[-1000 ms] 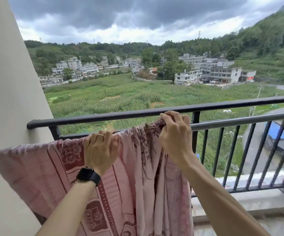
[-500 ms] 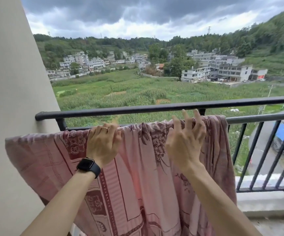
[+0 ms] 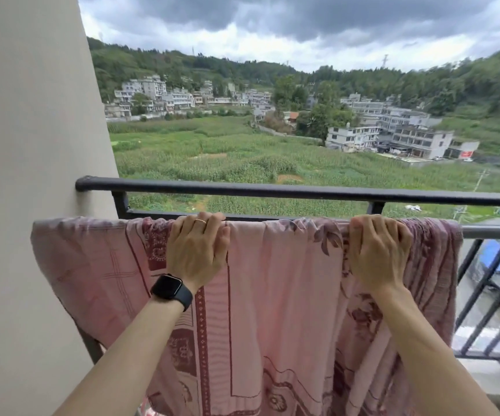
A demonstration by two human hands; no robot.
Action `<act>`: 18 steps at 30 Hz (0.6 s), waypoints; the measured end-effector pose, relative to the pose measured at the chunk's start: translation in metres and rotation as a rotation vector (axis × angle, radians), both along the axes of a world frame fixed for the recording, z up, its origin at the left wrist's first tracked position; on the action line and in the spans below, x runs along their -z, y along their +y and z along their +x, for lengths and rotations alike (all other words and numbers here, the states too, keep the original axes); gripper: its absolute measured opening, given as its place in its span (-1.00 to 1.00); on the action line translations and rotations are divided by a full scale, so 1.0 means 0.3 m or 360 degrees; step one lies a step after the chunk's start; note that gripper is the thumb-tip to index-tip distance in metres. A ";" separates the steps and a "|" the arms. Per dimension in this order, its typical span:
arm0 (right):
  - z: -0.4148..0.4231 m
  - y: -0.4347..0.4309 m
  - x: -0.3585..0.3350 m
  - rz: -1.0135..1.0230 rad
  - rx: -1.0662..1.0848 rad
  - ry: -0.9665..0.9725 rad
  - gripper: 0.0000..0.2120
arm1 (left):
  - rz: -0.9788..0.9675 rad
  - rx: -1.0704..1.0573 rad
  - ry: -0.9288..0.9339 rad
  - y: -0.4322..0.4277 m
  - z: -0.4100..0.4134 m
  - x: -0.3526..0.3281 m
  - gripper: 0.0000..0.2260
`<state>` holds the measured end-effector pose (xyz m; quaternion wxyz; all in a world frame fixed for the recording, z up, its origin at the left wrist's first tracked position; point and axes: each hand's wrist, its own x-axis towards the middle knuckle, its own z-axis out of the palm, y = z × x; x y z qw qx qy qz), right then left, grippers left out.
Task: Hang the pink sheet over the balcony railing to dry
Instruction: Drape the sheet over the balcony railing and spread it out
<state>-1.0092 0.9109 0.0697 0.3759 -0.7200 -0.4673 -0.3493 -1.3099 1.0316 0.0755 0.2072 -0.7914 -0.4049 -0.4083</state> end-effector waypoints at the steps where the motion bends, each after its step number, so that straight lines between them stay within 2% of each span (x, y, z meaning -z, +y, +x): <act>1: 0.031 -0.006 -0.002 0.0021 0.0041 0.0009 -0.59 | 0.0019 -0.0008 -0.0026 0.004 -0.004 0.003 -0.68; 7: 0.178 -0.070 0.005 0.0064 0.0226 0.0152 -0.65 | 0.0093 -0.0098 -0.0145 0.031 -0.055 0.012 -0.70; 11: 0.100 -0.051 -0.016 0.0138 0.0165 0.0227 -0.67 | 0.0042 -0.0217 -0.0234 -0.013 0.029 -0.011 -0.71; 15: -0.055 0.012 -0.004 -0.0028 -0.0145 -0.0029 -0.74 | -0.0010 -0.0014 -0.0092 -0.097 0.239 -0.027 -0.68; 18: 0.007 -0.007 -0.006 -0.0087 -0.0178 -0.0128 -0.64 | 0.0014 -0.0087 0.0034 -0.112 0.291 -0.011 -0.63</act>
